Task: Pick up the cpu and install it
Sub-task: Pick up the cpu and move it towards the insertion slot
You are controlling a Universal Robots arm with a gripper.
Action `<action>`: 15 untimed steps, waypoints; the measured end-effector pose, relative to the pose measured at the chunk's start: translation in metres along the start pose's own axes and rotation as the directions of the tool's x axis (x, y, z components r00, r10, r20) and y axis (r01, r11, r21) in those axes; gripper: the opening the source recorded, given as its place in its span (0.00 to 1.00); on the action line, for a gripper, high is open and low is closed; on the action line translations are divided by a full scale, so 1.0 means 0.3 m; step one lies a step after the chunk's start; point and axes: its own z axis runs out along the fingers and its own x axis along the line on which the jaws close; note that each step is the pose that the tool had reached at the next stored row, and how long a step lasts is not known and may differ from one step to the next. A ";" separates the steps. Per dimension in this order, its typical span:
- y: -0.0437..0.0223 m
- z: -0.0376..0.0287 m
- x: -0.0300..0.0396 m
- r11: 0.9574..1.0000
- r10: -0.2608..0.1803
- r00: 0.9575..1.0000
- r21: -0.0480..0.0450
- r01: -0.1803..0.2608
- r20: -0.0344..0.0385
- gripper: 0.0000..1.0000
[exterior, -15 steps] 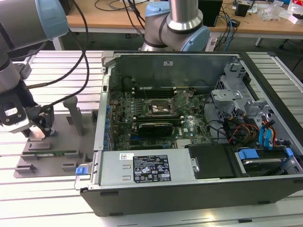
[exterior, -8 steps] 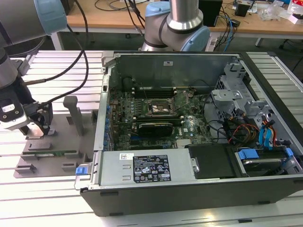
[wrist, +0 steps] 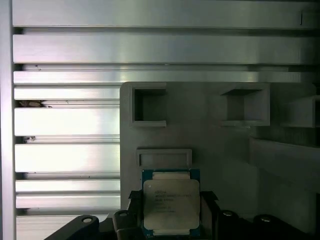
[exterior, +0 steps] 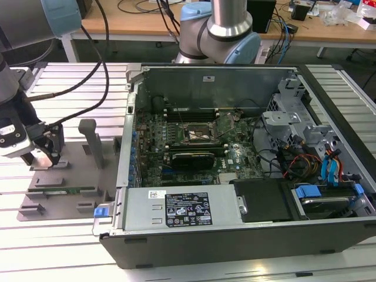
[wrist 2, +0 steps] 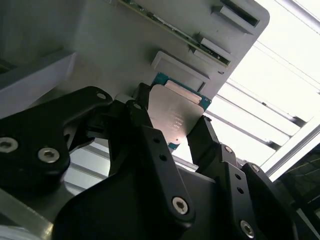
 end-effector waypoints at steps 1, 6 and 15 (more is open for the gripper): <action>0.000 -0.004 0.000 1.000 0.000 1.000 0.000 0.000 0.000 0.55; 0.000 -0.028 -0.001 1.000 0.000 1.000 0.000 0.000 0.000 0.55; -0.001 -0.077 -0.002 1.000 0.000 1.000 0.000 0.000 0.000 0.55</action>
